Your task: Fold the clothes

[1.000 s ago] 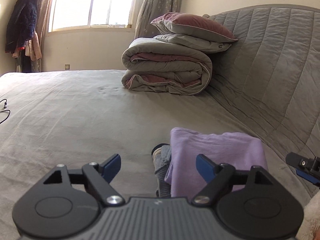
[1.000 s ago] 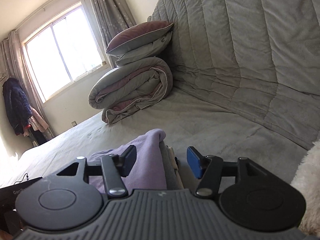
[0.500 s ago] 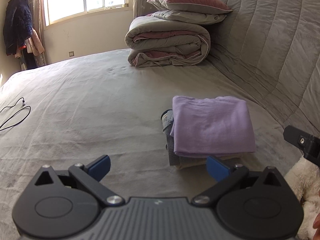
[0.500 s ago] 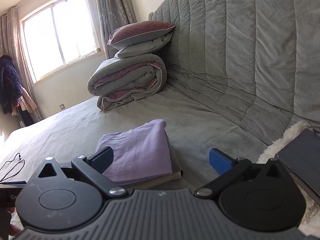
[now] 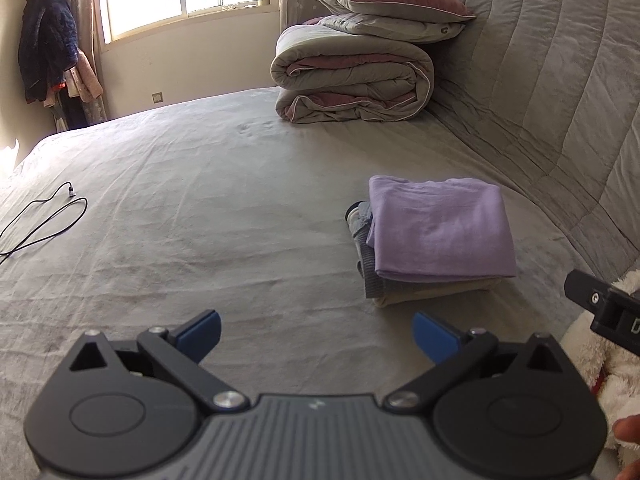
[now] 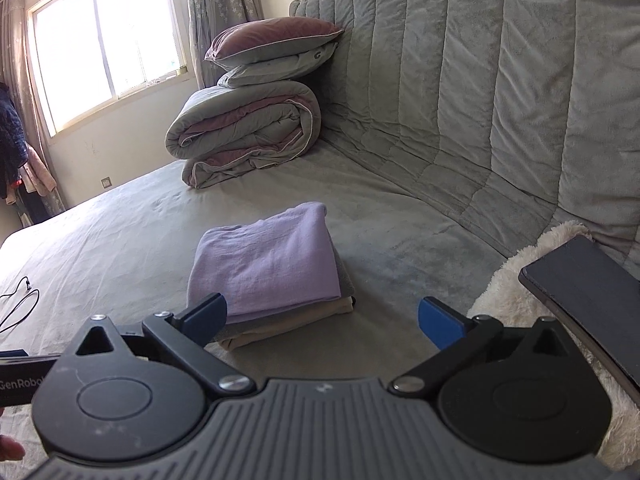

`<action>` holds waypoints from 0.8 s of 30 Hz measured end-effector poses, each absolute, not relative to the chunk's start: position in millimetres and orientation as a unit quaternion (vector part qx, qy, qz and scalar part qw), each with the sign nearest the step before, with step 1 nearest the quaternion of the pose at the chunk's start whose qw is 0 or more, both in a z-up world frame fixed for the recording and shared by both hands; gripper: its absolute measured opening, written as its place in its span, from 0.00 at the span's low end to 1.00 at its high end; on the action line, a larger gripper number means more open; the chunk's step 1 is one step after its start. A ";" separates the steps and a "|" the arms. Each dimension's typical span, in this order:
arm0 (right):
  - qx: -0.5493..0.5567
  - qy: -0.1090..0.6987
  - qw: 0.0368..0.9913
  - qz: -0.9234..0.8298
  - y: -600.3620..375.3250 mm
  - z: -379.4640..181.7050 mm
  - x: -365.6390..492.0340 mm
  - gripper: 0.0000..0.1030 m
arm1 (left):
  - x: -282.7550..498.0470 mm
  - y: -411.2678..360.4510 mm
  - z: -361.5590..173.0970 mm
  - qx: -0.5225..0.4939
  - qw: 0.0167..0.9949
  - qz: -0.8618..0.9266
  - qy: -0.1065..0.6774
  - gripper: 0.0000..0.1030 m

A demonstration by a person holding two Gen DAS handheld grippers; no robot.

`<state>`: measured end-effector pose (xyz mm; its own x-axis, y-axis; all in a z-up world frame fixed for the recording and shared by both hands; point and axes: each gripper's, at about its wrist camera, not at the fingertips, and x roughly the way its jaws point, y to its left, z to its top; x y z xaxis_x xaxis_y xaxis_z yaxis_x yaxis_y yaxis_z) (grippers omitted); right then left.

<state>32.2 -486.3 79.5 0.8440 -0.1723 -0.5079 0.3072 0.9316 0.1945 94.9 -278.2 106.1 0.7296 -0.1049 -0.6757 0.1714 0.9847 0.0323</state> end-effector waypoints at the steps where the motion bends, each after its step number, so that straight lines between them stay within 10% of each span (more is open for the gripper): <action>1: 0.134 0.252 0.950 -0.127 -485.2 79.3 32.1 1.00 | 94.8 -277.0 106.5 0.045 0.929 -0.074 0.360 0.99; 24: 0.147 0.263 0.944 -0.132 -482.3 71.4 24.5 1.00 | 88.7 -272.2 99.6 0.019 0.924 -0.080 0.372 0.99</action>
